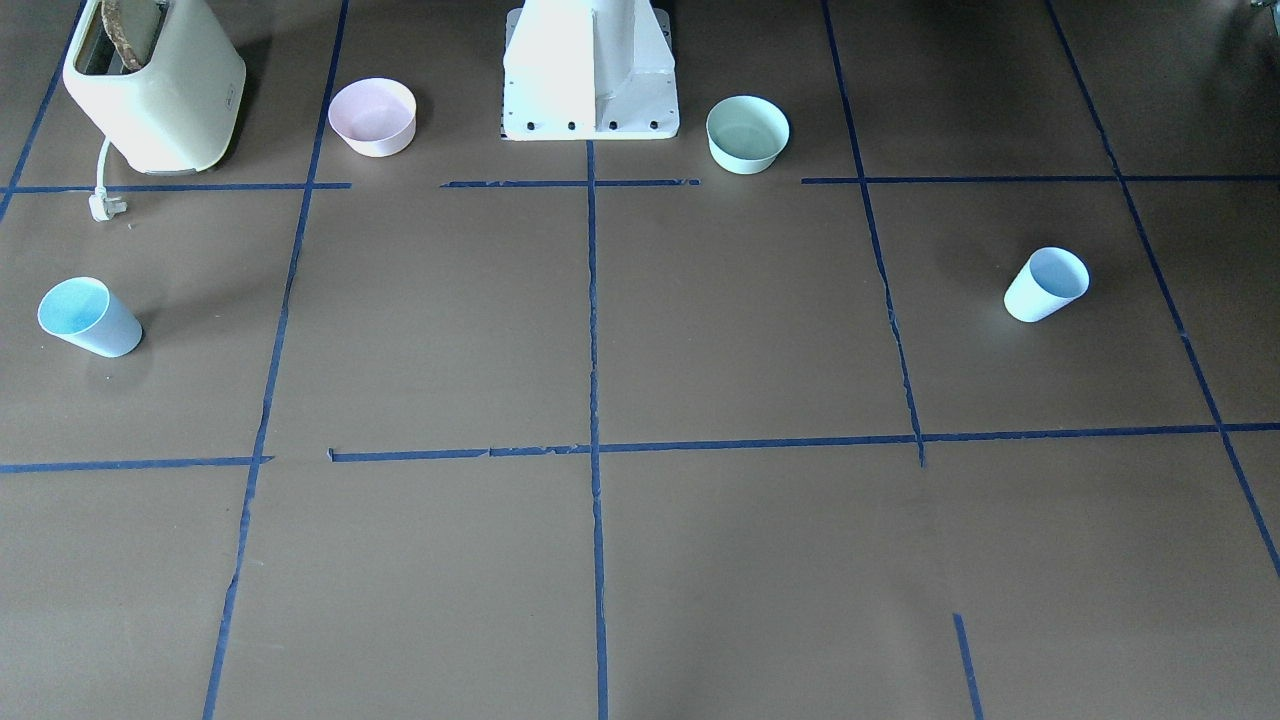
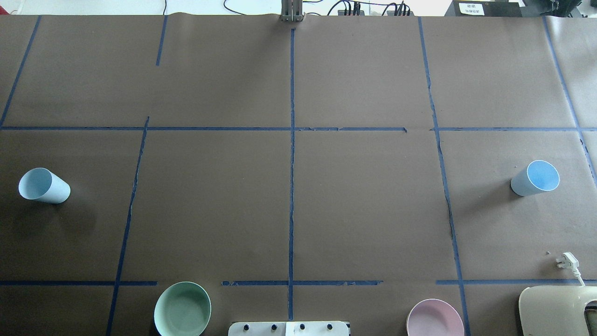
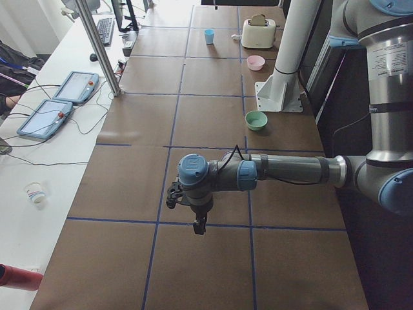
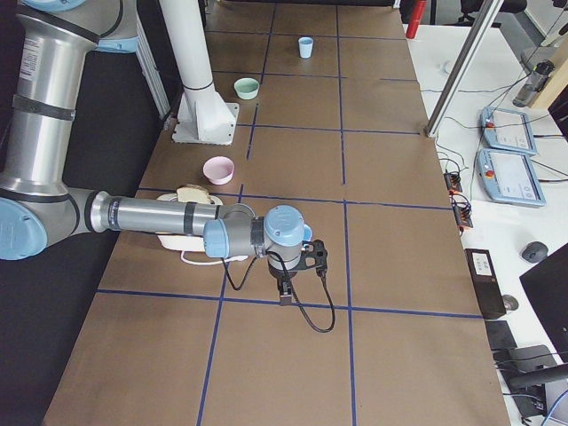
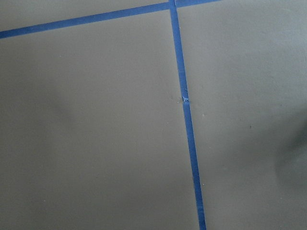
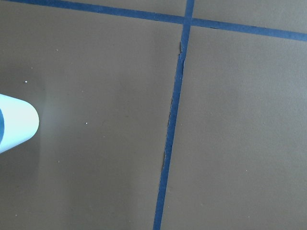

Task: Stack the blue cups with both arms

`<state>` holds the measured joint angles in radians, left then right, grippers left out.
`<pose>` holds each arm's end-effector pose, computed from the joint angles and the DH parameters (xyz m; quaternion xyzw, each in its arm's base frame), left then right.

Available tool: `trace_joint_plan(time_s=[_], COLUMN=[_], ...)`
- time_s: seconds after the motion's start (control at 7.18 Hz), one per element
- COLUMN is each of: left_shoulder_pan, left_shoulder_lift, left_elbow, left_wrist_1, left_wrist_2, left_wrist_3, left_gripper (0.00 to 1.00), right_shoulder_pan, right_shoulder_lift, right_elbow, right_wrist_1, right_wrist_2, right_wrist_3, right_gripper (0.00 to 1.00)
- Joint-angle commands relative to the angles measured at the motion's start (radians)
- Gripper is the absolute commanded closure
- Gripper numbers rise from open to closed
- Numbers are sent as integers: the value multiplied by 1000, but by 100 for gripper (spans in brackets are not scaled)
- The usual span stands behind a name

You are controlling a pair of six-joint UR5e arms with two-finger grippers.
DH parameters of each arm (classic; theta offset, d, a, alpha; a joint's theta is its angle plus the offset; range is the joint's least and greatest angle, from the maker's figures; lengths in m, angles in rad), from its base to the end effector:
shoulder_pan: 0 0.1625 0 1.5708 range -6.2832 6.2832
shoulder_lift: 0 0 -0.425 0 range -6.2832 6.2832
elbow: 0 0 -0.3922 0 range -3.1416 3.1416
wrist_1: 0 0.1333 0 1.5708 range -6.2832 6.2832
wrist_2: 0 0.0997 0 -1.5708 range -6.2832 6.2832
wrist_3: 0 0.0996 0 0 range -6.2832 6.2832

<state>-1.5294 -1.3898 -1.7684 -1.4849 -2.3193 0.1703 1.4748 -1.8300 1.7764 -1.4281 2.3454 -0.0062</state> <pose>-0.0485 -0.4124 0.6537 -0.0086 0.3667 0.0857 0.9264 0.0261 -0.3927 0.6563 0.0243 -0.3788 -0.0640 0.9229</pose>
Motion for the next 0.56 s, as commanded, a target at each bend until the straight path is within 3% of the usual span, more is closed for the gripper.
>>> trace_joint_plan(time_s=[0.0,0.42], left_shoulder_pan=[0,3], left_shoulder_lift=[0,-24], left_elbow=[0,0], left_wrist_1=[-1,-27], left_wrist_2=[0,-3], left_wrist_3=[2,-8], left_gripper=[0,0], right_shoulder_pan=[-2,-4], right_shoulder_lift=[0,2], right_elbow=[0,0], right_wrist_1=[0,0], right_wrist_2=[0,0], right_wrist_3=[0,2], right_gripper=[0,0])
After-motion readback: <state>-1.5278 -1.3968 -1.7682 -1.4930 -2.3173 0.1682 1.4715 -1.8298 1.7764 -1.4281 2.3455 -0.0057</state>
